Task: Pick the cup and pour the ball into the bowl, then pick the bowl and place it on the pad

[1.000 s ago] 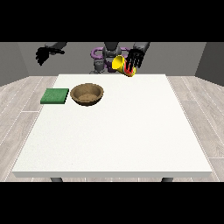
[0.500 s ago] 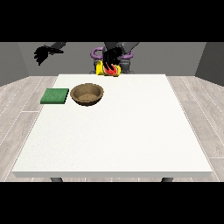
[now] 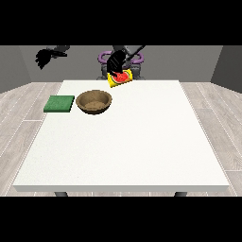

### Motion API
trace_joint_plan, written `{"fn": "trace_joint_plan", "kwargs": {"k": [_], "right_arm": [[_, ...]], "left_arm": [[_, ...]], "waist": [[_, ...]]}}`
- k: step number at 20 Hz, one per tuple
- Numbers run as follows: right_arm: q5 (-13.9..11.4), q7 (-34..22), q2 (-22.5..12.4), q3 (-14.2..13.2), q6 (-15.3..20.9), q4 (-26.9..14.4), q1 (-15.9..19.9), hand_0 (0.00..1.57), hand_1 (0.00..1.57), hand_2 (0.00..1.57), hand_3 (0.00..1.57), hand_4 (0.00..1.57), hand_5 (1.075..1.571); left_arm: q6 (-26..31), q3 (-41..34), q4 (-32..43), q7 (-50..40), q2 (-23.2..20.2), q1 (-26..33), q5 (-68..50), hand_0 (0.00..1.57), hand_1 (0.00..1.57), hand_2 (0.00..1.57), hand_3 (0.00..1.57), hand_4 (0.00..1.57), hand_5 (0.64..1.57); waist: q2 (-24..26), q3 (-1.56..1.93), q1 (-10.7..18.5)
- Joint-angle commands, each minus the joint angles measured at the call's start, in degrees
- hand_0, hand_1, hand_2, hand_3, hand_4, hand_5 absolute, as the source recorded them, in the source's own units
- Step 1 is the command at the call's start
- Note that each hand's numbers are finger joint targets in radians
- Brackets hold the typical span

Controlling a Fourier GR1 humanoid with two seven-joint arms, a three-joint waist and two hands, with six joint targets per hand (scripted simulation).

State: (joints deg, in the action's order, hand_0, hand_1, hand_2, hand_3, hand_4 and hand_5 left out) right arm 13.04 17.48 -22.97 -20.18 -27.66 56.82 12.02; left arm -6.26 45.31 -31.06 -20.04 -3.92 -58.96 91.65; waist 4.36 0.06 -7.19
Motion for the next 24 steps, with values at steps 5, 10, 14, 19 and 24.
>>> {"fn": "trace_joint_plan", "kwargs": {"k": [5,10,14,19,24], "right_arm": [[2.22,-7.94,2.11,0.54,3.60,1.61,4.85,0.00,0.00,0.00,0.00,0.00,1.568],[1.67,-4.76,1.42,-1.49,4.13,0.03,-0.41,0.00,0.00,0.00,0.00,0.00,1.567],[1.75,-4.75,0.59,-2.80,5.71,0.24,-0.75,0.00,0.00,0.00,0.00,0.22,1.565],[1.65,-3.65,4.69,-0.62,7.33,2.24,4.23,0.00,0.00,0.00,0.00,0.33,1.568],[-0.71,-4.22,8.51,0.23,15.05,3.01,6.75,0.00,0.00,0.00,0.00,0.25,1.571]], "left_arm": [[3.66,-0.96,-1.00,2.25,0.73,-1.95,5.40,1.45,1.45,1.57,1.57,1.53,1.135],[-10.73,-22.75,-10.21,-3.76,1.07,6.03,-17.57,1.30,1.30,1.57,1.57,1.57,1.190],[-18.78,-33.08,-16.33,1.07,2.89,11.10,-31.24,1.02,1.02,1.26,0.94,1.39,1.300],[-23.37,-39.32,-24.68,7.63,3.86,19.25,-55.72,0.00,0.00,0.00,0.00,0.00,1.541],[-17.12,-37.54,-34.17,21.63,3.90,26.42,-76.49,0.00,0.00,0.00,0.00,0.00,1.563]], "waist": [[-1.24,-0.07,0.93],[-0.07,-0.63,7.20],[-1.65,-0.79,9.98],[-11.04,-1.41,7.26],[-12.14,-0.65,10.87]]}}
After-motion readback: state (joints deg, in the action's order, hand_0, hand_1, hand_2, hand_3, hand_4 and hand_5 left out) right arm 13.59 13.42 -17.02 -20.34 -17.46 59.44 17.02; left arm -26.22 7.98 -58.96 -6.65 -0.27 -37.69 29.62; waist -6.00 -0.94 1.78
